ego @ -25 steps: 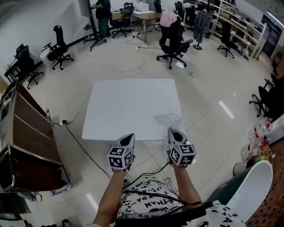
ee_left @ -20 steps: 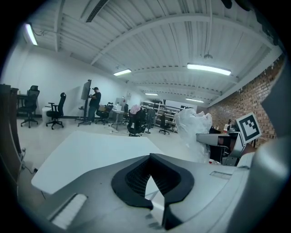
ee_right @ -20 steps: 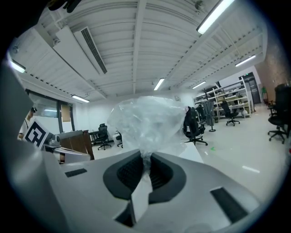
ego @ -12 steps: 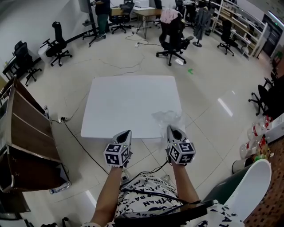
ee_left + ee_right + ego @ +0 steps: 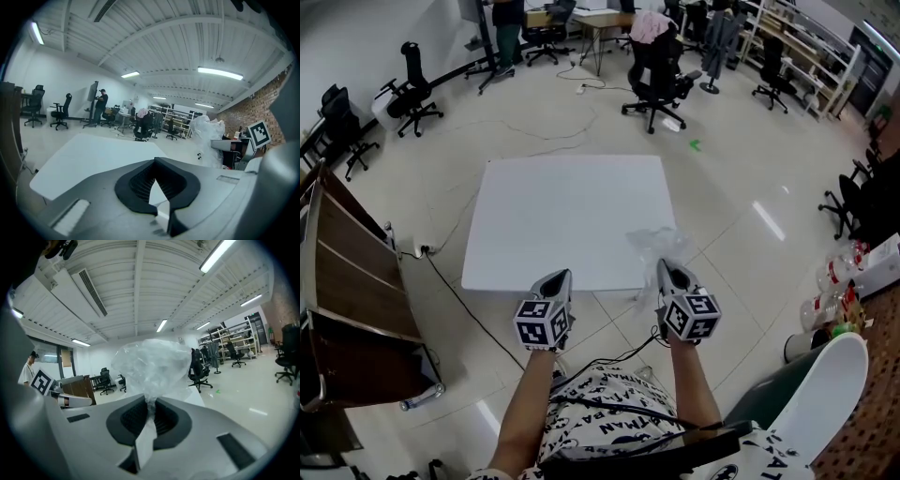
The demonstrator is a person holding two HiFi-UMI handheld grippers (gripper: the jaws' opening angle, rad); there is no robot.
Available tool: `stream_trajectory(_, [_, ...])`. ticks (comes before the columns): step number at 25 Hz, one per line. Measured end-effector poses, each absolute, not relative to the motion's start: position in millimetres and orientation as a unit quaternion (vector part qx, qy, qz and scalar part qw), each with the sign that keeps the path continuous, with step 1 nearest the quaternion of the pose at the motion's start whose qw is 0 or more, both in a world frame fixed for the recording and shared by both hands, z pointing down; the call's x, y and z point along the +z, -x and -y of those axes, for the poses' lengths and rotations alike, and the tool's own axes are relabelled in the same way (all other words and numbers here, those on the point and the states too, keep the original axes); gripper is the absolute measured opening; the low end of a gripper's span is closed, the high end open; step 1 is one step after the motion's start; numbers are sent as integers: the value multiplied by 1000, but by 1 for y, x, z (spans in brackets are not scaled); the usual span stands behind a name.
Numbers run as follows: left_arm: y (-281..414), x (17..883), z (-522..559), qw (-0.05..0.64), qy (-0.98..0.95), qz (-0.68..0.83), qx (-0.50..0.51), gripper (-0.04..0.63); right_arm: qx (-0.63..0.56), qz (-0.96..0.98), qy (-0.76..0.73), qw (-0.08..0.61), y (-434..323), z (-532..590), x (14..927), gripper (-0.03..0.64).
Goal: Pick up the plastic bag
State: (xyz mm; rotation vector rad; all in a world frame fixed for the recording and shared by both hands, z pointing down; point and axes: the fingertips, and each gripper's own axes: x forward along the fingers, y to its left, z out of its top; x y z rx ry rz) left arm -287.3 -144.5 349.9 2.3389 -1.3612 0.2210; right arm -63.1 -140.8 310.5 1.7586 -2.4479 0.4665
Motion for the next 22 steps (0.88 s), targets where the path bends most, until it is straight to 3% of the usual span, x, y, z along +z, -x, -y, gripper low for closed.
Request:
stream_trajectory(7, [282, 351, 148, 217, -841, 490, 80, 2, 140, 796, -585, 66, 45, 149, 309, 12])
stream_trajectory(14, [292, 359, 152, 222, -836, 494, 86, 2, 106, 793, -593, 91, -26, 189, 273, 12])
stream_trajectory(22, [296, 370, 152, 238, -826, 503, 93, 2, -9, 835, -529, 148, -32, 277, 210, 12])
